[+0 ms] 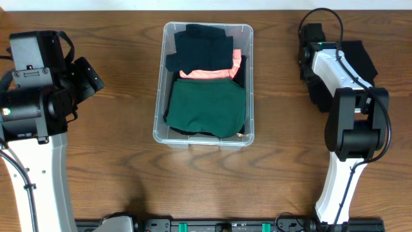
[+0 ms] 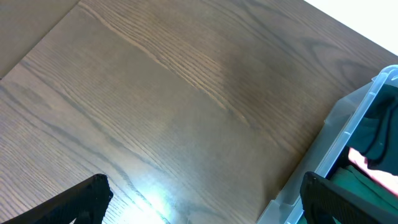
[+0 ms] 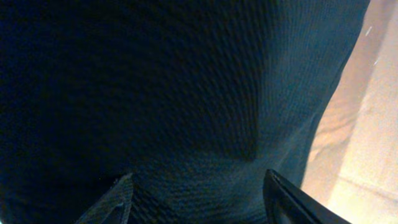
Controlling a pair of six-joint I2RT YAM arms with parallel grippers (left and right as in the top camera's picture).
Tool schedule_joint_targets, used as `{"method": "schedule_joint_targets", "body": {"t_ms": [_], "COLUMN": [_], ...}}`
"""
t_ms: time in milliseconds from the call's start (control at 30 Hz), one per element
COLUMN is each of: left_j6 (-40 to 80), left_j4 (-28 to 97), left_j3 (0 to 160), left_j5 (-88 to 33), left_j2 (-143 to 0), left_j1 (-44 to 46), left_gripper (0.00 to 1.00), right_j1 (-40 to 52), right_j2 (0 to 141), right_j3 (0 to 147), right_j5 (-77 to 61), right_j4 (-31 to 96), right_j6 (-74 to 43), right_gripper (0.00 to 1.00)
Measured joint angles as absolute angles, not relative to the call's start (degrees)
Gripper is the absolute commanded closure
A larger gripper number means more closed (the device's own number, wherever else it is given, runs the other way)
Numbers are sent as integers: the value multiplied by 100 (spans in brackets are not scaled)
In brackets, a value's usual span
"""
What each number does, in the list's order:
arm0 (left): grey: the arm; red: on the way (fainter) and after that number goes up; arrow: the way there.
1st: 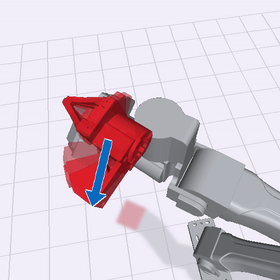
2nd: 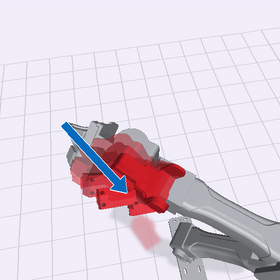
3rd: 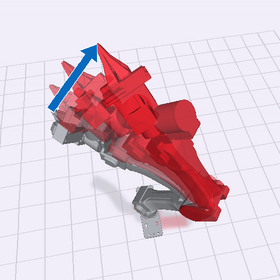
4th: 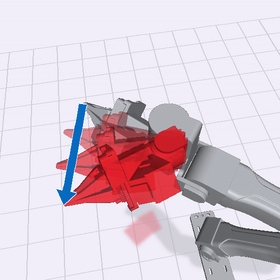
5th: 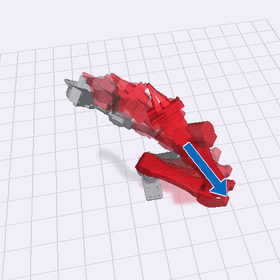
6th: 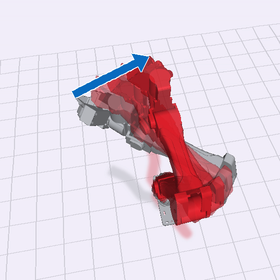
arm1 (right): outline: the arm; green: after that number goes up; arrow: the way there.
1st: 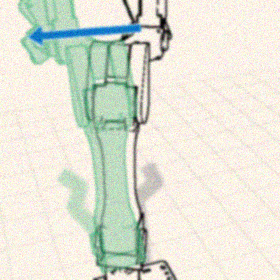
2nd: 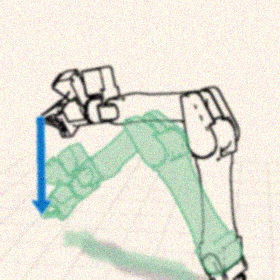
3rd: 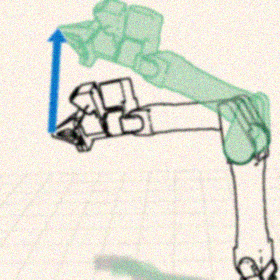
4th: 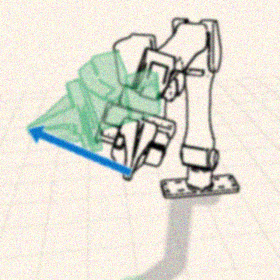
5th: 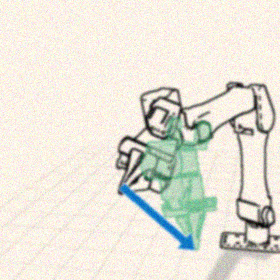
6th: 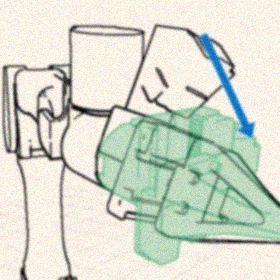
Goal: Pack container
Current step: 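Grasp the black garment on the table with the right gripper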
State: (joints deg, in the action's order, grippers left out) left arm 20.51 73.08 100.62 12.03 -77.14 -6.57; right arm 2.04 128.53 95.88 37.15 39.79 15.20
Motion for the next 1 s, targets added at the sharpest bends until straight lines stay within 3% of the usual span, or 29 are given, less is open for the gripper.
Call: {"method": "schedule_joint_targets", "body": {"t_ms": [267, 433, 1000], "left_j6": [2051, 2051, 2051], "left_j4": [7308, 7308, 7308], "left_j3": [10062, 10062, 10062], "left_j5": [1203, 1203, 1203], "left_j2": [-7714, -7714, -7714], "left_j1": [-657, -657, -655], "left_gripper": [2, 2, 2], "right_j1": [471, 572, 521], "right_j2": [12862, 12619, 11843], "right_j3": [9585, 9564, 9553], "right_j5": [3800, 3411, 1959], "right_j4": [3597, 3721, 4158], "right_j6": [1863, 1688, 558], "right_gripper": [23, 6, 5]}}
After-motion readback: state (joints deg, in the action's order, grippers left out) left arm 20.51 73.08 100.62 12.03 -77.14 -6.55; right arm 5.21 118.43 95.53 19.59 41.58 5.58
